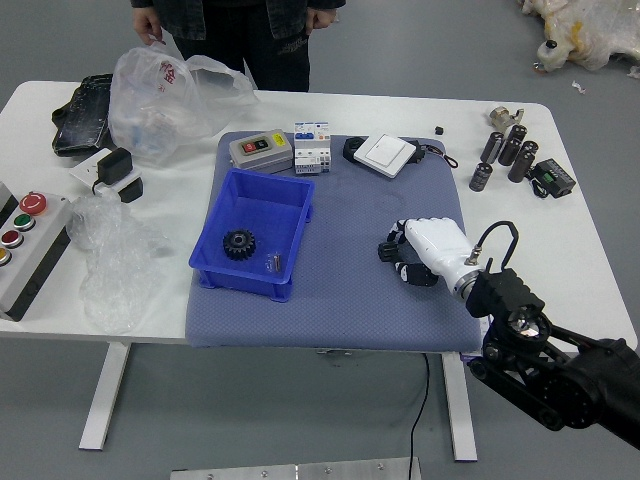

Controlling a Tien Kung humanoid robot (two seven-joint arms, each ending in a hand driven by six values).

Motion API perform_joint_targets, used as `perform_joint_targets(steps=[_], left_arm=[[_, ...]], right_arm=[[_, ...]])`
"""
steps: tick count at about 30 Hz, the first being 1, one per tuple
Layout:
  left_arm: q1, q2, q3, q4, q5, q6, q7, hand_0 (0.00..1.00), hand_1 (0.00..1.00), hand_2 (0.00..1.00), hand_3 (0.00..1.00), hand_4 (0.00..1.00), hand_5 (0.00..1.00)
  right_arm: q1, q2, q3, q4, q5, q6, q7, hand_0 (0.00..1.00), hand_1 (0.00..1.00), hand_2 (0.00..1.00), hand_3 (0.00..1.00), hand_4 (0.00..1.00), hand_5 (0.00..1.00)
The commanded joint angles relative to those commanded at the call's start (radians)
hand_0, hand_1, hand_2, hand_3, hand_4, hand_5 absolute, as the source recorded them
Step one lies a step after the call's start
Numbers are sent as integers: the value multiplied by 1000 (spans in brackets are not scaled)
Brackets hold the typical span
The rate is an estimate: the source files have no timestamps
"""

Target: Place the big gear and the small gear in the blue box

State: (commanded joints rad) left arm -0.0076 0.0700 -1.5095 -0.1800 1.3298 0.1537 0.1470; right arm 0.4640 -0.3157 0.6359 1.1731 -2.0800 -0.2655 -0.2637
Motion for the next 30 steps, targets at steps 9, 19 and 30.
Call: perform_joint_targets(steps=[9,19,30], left_arm=[[-1,-1,-2,0,-3,-1,-2,635,633,629,716,707,347],[-2,1,-8,0,4,-1,3,635,633,629,716,709,352],[-1,6,-2,0,3,-2,9,635,633,630,717,713,355]], right_arm=[[60,-39,1,110,20,-5,-11,525,546,583,431,490,2],[231,77,-131,102,81,-14,-13,535,550,586,433,500,2],[356,225,-302,-8,129,-20,-6,540,565,594,434,509,2]])
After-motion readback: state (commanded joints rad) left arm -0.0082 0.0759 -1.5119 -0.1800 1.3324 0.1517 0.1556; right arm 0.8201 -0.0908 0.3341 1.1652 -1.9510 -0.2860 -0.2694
